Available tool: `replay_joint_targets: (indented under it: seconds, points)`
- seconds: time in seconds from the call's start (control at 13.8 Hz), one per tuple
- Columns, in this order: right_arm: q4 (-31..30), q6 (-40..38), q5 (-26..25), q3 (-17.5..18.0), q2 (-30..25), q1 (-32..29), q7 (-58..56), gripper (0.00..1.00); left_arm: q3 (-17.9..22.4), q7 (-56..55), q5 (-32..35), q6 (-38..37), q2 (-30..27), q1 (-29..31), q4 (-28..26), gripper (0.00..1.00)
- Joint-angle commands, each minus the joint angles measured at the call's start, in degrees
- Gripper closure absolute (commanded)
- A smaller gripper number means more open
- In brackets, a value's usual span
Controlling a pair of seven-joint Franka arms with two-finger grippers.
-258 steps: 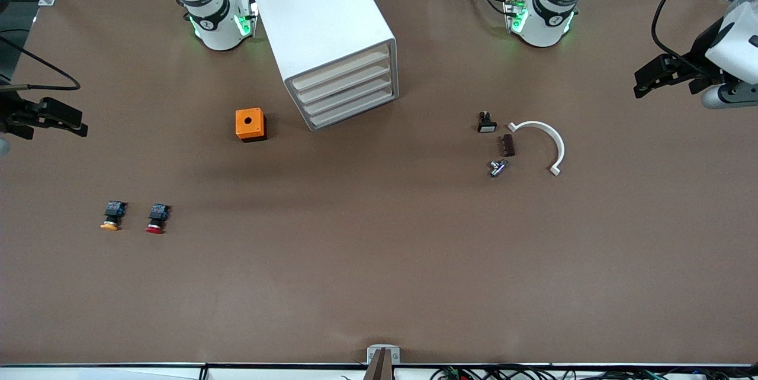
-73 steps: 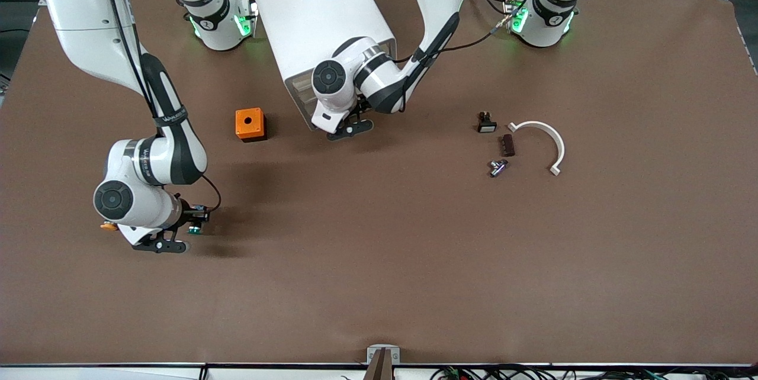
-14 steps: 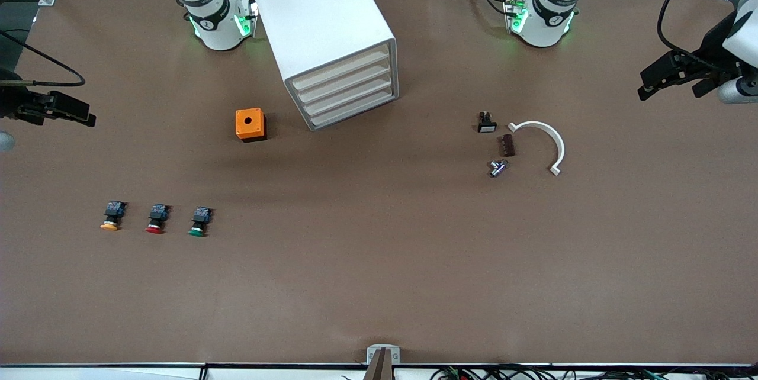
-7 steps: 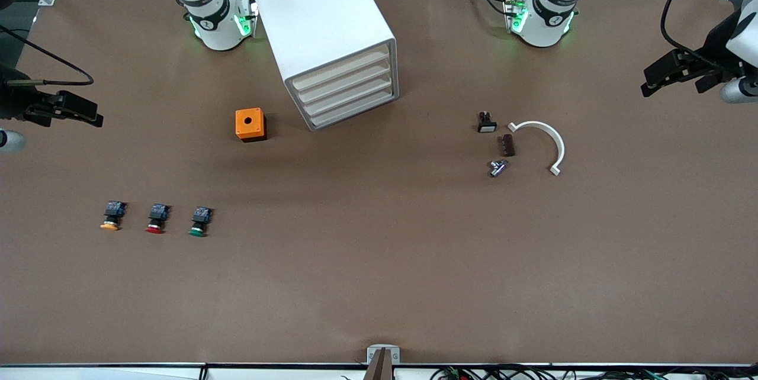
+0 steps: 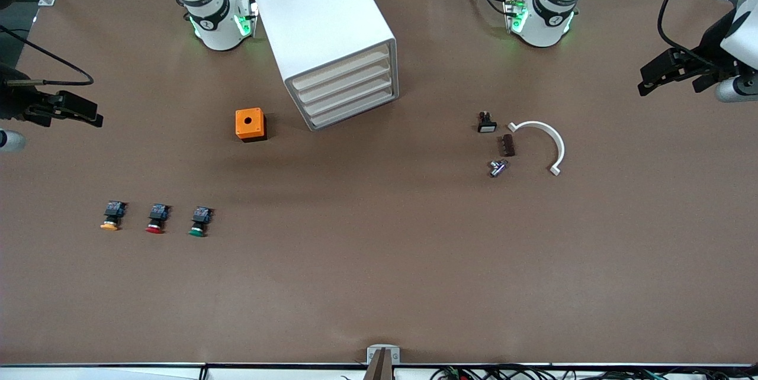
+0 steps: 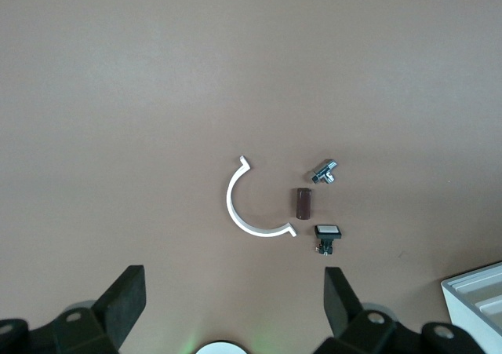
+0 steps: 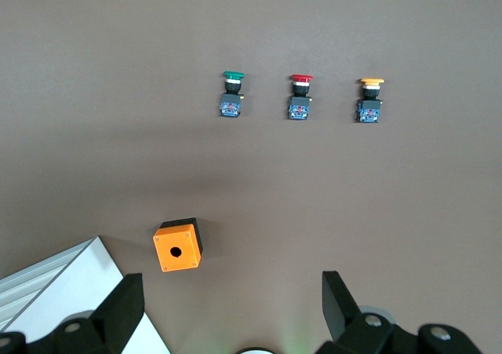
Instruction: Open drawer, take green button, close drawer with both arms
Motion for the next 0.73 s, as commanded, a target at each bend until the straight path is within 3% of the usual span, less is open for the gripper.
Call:
replay_joint_targets:
  seconds: [0.0, 0.65]
  points:
    - [0.3, 0.1, -0.2, 0.2, -0.2, -0.1, -0.4, 0.00, -0.5, 0.0, 1.4, -0.8, -0.1, 0.1, 0.4, 0.00]
    - [0.3, 0.1, -0.3, 0.2, -0.2, -0.1, -0.4, 0.00, -1.0, 0.5, 1.7, -0.9, 1.4, 0.0, 3.0, 0.00]
